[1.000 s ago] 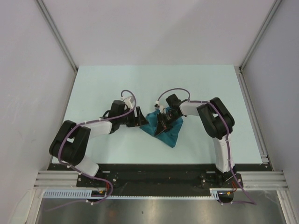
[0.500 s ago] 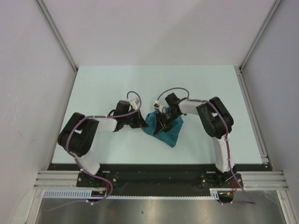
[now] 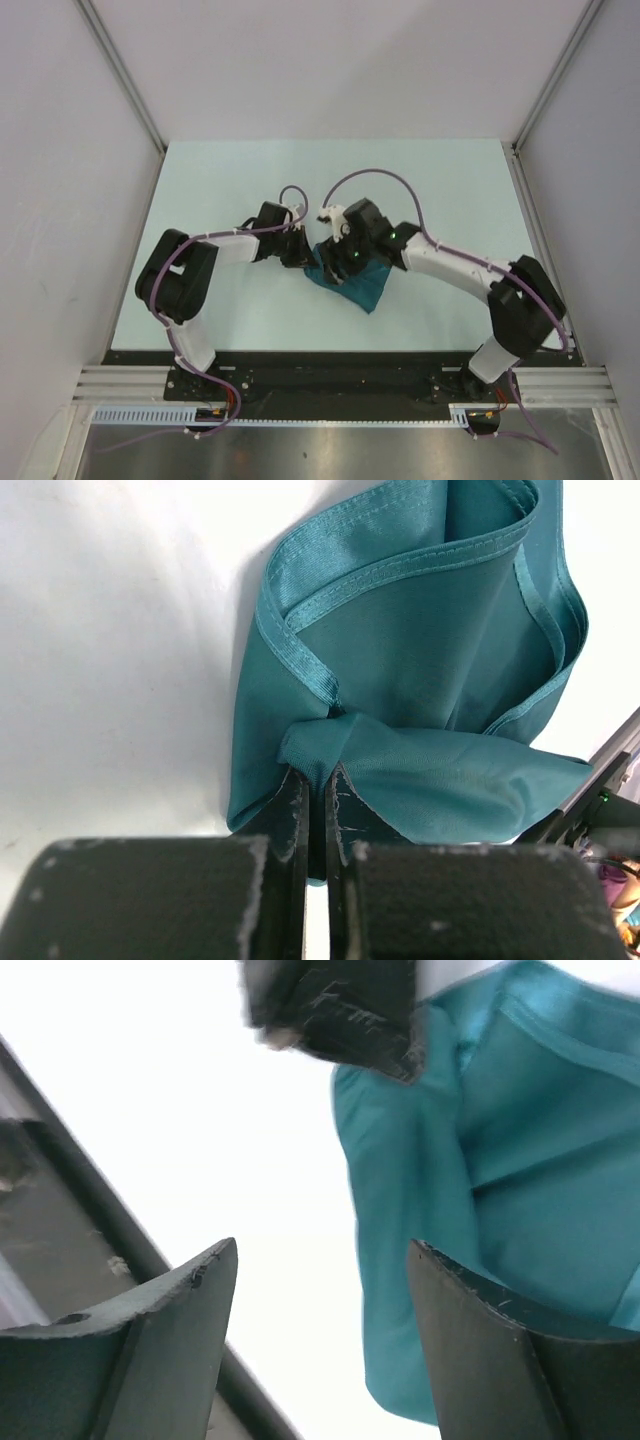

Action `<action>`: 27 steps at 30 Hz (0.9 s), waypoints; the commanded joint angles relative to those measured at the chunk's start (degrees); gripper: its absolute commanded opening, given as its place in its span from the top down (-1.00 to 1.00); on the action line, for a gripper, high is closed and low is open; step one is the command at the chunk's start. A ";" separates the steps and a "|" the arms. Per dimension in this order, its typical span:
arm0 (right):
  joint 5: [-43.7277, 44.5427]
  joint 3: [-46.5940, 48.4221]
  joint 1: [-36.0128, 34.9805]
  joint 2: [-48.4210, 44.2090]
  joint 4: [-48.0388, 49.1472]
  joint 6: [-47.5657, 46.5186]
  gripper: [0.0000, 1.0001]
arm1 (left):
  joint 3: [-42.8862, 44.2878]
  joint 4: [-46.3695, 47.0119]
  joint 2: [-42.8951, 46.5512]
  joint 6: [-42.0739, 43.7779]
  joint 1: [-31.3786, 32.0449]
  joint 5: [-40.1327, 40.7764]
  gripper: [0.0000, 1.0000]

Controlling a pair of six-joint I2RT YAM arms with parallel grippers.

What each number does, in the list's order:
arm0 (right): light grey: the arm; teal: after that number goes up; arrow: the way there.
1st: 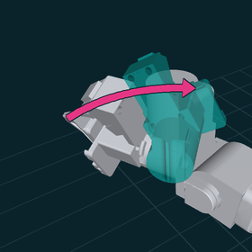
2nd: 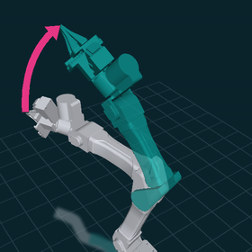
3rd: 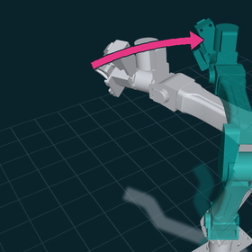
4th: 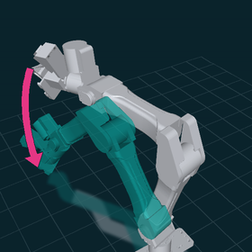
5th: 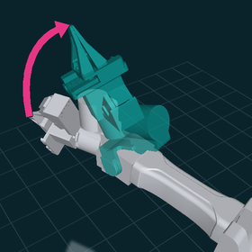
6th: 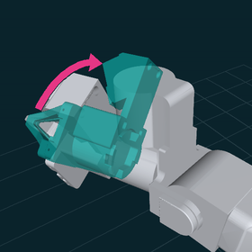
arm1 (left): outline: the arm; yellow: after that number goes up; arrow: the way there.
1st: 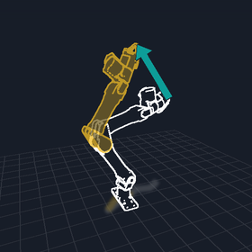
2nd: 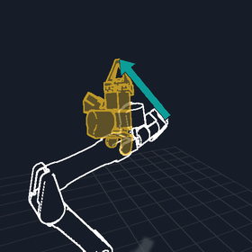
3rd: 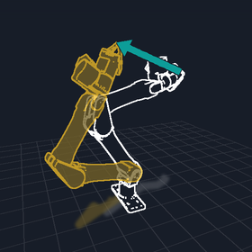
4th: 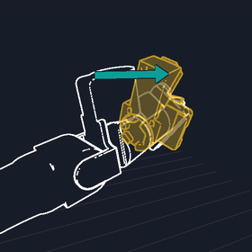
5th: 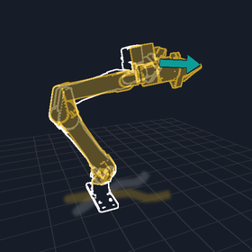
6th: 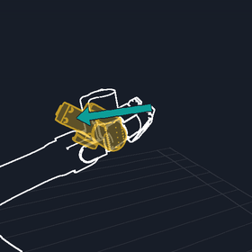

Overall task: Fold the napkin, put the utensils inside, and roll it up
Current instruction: Roll the napkin with the utensil

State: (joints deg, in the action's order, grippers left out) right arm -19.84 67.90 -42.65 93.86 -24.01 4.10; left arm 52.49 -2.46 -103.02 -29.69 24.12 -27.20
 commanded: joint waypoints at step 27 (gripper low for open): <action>17.04 -12.09 -7.01 6.50 12.06 -5.51 0.13 | 7.01 -8.54 -0.96 4.91 -0.04 1.72 0.99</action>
State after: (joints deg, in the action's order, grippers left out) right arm 4.29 53.78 -52.97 98.48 -7.33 -5.39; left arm 57.78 -11.20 -104.71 -26.48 24.16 -27.00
